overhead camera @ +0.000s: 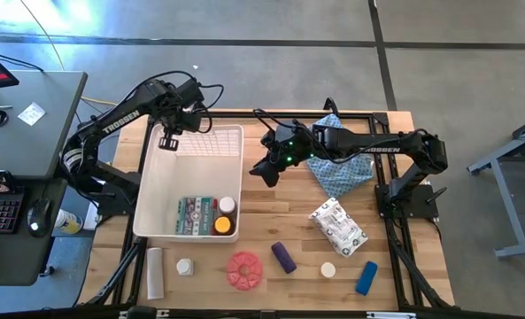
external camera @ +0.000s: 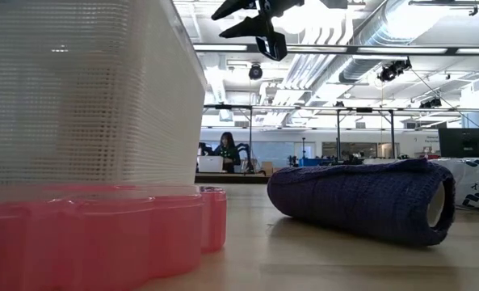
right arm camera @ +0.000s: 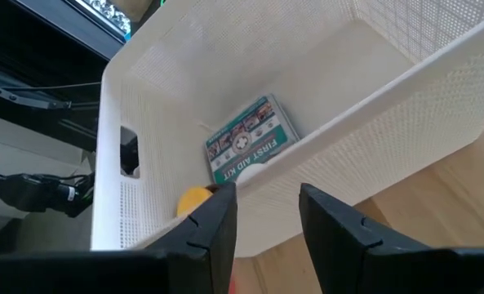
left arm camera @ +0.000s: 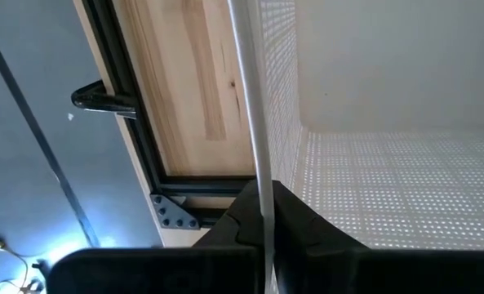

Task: Pick & place medical supplies in basket/bin
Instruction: Adjust the white bin

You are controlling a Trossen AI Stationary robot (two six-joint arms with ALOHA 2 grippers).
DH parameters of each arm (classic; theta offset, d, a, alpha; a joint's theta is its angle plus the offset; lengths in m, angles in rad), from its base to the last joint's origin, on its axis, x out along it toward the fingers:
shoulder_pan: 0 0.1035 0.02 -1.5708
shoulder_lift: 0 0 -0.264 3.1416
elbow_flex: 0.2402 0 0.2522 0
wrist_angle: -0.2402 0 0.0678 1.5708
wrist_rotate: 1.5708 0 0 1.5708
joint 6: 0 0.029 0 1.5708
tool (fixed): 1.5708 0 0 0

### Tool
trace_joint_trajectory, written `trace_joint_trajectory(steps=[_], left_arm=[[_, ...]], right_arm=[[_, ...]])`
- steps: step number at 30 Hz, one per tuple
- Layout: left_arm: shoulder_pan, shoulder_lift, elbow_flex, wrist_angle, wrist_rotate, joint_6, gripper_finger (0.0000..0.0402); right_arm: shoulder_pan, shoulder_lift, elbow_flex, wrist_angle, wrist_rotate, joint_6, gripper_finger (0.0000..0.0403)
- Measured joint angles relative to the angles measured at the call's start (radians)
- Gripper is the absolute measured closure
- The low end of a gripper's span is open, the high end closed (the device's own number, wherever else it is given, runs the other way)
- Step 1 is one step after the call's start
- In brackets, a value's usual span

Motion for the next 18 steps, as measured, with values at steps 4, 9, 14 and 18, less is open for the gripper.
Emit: trace_joint_trajectory(steps=[4, 9, 14, 18], left_arm=[[0.0, 0.0, 0.0, 0.004, -0.001, 0.002, 0.036], [-0.001, 0.0, 0.0, 0.003, -0.01, -0.032, 0.0337], [-0.001, 0.0, 0.0, 0.005, -0.014, -0.094, 0.0313], [-0.001, 0.0, 0.0, 0.005, -0.006, -0.146, 0.0286]], right_arm=[[0.0, 0.0, 0.0, -0.001, 0.0, -0.002, 0.0277], [0.0, 0.0, 0.0, -0.002, 0.0, -0.003, 0.0277], [0.0, 0.0, 0.0, -0.002, 0.0, -0.003, 0.0277], [0.0, 0.0, 0.0, -0.002, 0.0, -0.006, 0.0277]])
